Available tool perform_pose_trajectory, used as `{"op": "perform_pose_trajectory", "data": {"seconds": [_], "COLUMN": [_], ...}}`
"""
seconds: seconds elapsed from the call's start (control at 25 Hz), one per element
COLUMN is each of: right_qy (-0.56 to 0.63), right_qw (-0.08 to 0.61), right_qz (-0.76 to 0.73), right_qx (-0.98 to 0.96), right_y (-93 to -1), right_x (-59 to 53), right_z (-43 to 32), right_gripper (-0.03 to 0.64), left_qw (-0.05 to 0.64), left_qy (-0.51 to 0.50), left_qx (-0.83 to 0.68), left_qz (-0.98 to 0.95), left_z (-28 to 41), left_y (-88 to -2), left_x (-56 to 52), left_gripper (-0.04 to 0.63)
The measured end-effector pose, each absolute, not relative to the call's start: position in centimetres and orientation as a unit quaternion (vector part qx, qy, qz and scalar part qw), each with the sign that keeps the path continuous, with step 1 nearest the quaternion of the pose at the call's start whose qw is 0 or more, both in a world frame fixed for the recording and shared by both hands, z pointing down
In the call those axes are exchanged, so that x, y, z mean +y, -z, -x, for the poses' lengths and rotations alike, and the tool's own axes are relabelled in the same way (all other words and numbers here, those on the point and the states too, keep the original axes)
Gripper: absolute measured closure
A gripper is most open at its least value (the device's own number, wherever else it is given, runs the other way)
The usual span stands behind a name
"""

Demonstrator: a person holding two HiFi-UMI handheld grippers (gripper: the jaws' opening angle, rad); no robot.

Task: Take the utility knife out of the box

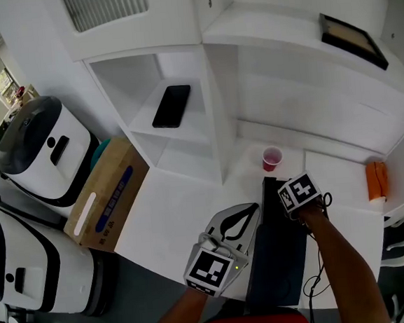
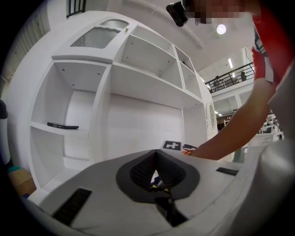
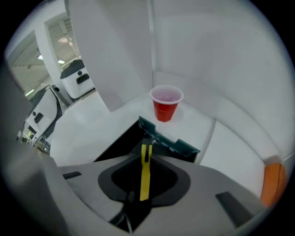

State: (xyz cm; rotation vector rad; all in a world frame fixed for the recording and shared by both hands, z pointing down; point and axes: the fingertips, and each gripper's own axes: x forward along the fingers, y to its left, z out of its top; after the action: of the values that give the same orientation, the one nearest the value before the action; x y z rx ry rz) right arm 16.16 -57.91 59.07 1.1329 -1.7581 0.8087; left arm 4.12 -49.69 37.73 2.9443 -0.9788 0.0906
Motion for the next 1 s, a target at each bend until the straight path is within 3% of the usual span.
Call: {"op": "perform_pose_trajectory", "data": {"seconds": [0.64,1.0], "right_qy": [-0.073,-0.003], "right_qw": [-0.002,-0.088], "right_qz": [-0.500,-0.531], "right_qx": [-0.863,-0.843], "right_y": [-31.6,-27.9], "right_x": [-47.3,-39.7], "right_z": [-16.5,-18.7], "right_gripper": [0.535,0.535], "left_qw": [0.000,-0.028], "left_qy": [0.002,0.011], "left_qx": [-0.296,-0.284], "left_qz": [-0.955,-0.958], "left_z": [-6.0,-5.9], "left_y": [-32.6,-29.8], "left_x": [-45.9,-42.6], "left_gripper": [0.557,0.558]}}
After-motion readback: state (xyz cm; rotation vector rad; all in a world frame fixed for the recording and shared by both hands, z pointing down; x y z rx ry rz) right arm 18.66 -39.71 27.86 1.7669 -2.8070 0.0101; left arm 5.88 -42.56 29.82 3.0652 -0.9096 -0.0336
